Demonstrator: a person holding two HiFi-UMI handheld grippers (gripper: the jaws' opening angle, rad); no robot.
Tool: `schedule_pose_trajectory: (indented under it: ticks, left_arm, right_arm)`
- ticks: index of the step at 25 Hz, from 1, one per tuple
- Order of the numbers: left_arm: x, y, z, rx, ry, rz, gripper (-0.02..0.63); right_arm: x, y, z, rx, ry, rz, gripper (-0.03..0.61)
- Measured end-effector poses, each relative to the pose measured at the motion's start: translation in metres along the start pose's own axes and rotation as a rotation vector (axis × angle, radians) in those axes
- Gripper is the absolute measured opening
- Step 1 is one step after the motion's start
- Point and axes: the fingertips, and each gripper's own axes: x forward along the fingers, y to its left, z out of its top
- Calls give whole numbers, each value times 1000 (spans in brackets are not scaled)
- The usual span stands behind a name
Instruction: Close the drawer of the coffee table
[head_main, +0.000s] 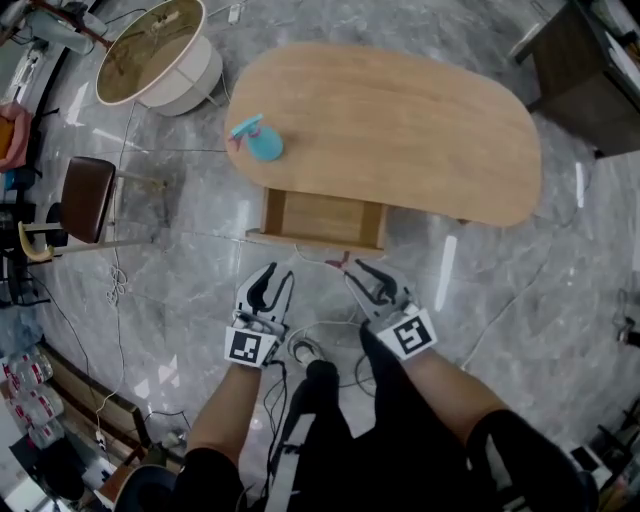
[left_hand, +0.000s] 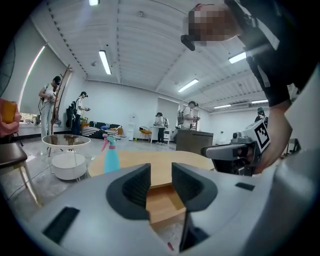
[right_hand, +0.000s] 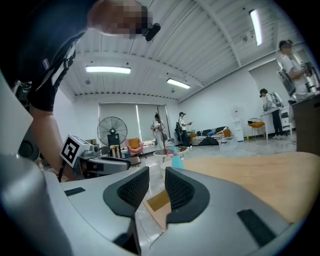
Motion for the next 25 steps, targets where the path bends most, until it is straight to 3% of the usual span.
schedule_pose_trajectory:
  ticks: [6,13,21,25]
  left_arm:
    - [19,17,-37,-8,-35,-32,129]
    - [36,28,-128,-5,61,-79,126]
    - [66,31,-210,-12,131,-108,126]
    - [81,38,-232,-1,146,-98,127]
  right_arm:
    - [15,-10,-52,22,12,-78,97]
    - [29,15,-151,-6,178,-48,97]
    - [46,0,-236,20,275,-80,97]
    - [58,-12,-264,50,288,-97,97]
